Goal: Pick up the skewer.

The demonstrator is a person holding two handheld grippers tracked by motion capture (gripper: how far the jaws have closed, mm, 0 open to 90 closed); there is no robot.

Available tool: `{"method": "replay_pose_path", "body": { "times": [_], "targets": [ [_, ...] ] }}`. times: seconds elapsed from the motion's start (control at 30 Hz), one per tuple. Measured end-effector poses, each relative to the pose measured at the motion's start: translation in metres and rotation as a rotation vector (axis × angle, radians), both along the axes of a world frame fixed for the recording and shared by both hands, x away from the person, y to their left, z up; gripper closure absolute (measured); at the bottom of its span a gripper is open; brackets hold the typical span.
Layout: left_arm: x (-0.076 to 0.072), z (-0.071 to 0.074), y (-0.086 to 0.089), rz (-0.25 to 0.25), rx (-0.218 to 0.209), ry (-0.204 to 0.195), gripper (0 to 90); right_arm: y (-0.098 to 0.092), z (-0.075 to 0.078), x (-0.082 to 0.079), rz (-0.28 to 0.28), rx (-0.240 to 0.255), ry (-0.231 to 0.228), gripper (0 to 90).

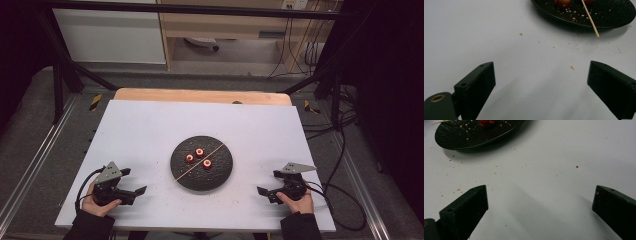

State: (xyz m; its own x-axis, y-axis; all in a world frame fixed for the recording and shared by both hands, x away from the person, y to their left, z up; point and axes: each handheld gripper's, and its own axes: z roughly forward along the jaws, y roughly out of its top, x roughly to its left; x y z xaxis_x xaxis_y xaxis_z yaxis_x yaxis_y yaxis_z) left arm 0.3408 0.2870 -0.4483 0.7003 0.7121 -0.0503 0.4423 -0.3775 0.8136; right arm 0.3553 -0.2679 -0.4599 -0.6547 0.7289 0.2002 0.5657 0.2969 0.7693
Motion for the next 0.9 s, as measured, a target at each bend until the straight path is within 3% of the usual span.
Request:
{"method": "replay_pose_path", "body": {
  "times": [0.9],
  "targets": [
    [0.0, 0.009, -0.018, -0.025, 0.033, 0.004, 7.7, -0.001, 0.002, 0.0, -0.009, 0.015, 0.0, 0.7]
  ]
}}
